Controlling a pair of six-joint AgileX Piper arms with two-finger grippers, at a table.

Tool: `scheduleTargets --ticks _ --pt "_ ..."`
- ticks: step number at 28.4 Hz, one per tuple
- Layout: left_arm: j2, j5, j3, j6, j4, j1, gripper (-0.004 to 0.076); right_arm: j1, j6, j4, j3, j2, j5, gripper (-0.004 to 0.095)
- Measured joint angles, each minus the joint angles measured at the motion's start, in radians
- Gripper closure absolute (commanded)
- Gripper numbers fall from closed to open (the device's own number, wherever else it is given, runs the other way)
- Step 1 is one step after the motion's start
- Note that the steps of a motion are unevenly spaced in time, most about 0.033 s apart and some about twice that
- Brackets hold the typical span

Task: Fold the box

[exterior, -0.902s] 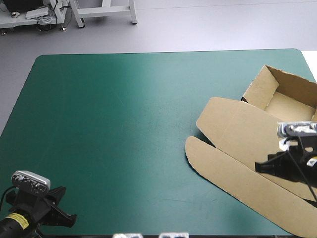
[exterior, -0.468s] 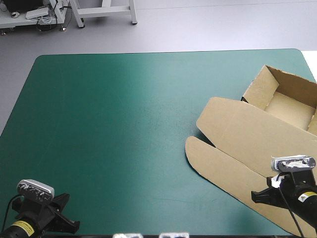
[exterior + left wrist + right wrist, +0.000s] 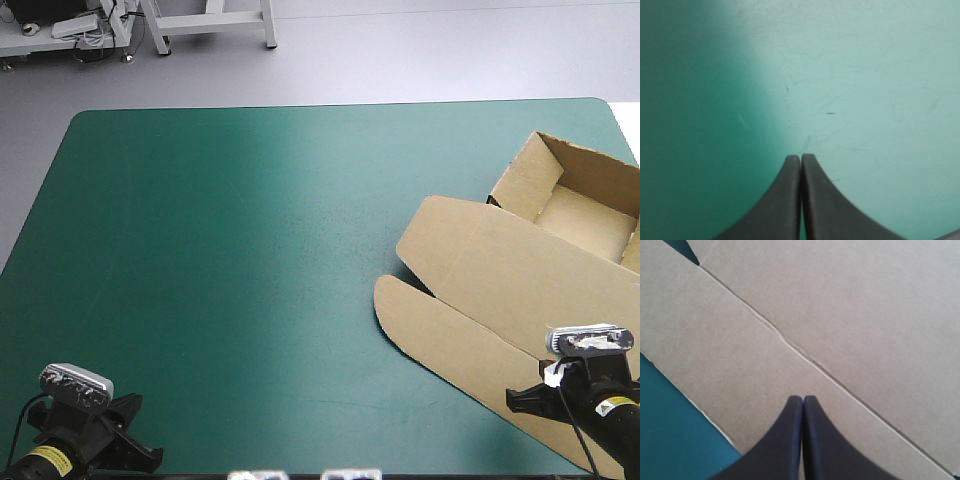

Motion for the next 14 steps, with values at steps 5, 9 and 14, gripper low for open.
scheduleTargets --ticks 5,9,14 --pt "0.000 0.008 0.000 0.000 -0.047 0.000 0.0733 0.000 0.000 0.000 0.000 0.000 0.000 0.0926" --pt "0.000 0.019 0.000 0.000 -0.072 0.000 0.0733 0.000 0.000 0.000 0.000 0.000 -0.001 0.0926" --pt "0.000 0.021 0.000 0.000 -0.090 0.000 0.0733 0.000 0.000 0.000 0.000 0.000 -0.002 0.0926"
